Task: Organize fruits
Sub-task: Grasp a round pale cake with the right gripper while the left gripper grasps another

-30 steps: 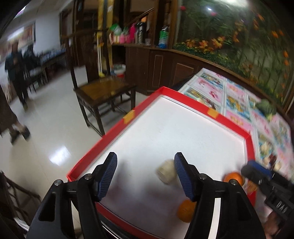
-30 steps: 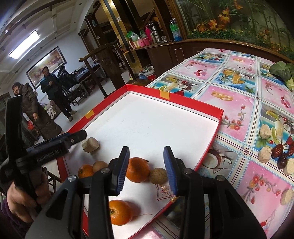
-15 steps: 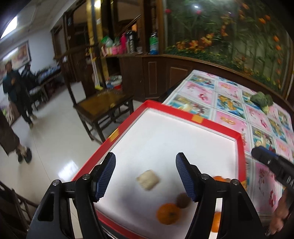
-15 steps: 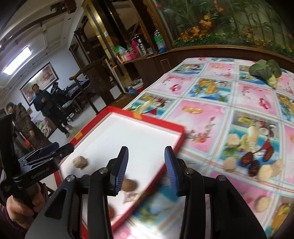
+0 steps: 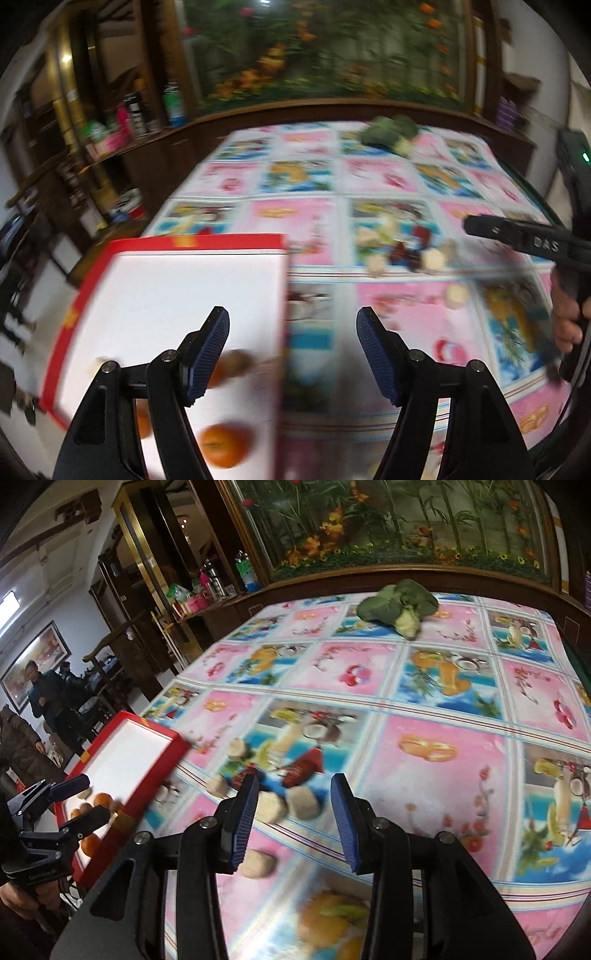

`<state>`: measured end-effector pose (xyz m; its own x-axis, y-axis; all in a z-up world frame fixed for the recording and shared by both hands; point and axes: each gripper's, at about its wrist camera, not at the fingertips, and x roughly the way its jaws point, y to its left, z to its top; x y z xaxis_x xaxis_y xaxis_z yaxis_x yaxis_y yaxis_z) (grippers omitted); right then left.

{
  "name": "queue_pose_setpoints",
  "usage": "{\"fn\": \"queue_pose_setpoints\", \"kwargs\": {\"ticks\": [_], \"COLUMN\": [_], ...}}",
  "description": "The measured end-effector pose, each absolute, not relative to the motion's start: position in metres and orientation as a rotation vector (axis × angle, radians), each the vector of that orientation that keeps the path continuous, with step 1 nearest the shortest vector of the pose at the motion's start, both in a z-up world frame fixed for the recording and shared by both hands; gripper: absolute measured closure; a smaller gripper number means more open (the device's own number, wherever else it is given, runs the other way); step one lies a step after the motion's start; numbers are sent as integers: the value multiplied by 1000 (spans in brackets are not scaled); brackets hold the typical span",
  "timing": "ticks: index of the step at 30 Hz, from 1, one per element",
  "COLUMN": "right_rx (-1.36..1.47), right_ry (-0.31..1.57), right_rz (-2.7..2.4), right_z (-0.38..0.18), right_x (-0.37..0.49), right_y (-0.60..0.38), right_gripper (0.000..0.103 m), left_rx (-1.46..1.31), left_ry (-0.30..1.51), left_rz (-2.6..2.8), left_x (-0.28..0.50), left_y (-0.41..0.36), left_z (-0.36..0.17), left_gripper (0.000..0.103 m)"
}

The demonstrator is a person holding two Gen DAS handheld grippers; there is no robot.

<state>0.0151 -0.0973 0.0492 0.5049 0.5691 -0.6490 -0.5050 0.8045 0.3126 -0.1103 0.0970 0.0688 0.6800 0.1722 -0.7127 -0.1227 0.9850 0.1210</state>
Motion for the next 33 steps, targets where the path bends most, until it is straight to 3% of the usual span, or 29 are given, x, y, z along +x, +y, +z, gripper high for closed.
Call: {"fn": "queue_pose_setpoints", "kwargs": {"ticks": [13, 18, 20, 26, 33], "right_rx": [-258, -316, -321, -223, -142], "right_ry": [941, 915, 913, 932, 947], "right_rz": [809, 758, 759, 690, 646], "right_z": [19, 13, 14, 21, 26], "right_x": [-22, -25, -26, -8, 4], "right_y": [-44, -40, -41, -60, -70], "right_gripper": [60, 75, 75, 75, 75], "left_rx": [134, 143, 130, 114, 95], "left_ry": [873, 903, 922, 983, 976], "left_rz": [97, 79, 59, 22, -20], "left_x": [-86, -62, -52, -24, -9], "left_y": [70, 72, 72, 69, 63], "left_z": [46, 40, 35, 17, 14], "left_gripper": [32, 32, 32, 48, 55]}}
